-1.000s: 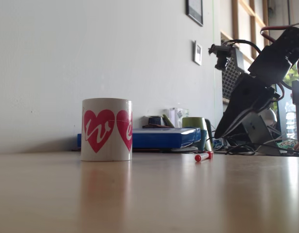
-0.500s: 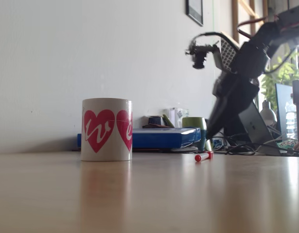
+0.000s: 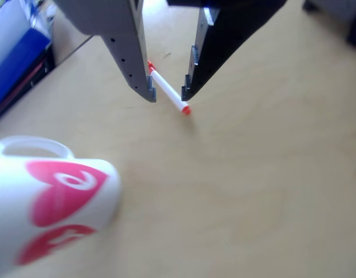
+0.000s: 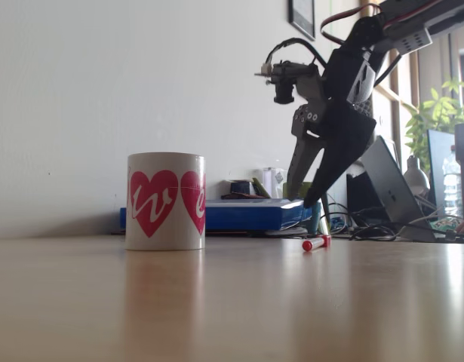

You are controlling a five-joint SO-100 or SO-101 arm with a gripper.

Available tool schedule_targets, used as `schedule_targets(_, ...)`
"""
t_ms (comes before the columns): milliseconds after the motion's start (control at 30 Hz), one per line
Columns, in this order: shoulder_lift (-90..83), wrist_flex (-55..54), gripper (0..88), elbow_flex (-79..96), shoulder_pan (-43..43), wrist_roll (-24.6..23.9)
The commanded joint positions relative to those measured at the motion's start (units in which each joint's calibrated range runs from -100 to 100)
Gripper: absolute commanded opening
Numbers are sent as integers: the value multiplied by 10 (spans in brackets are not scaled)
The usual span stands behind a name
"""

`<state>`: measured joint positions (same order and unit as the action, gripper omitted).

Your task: Grab the pen and place it in the cup.

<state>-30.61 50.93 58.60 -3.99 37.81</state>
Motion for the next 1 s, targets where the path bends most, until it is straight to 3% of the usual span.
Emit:
schedule_targets(0, 20, 37, 125, -56, 44, 40)
schedule_targets(167, 31, 59, 125, -79, 124, 98)
schedule_targets(300, 36, 84, 124, -73, 140, 125)
schedule_targets(967, 166, 45, 131, -160, 74, 136)
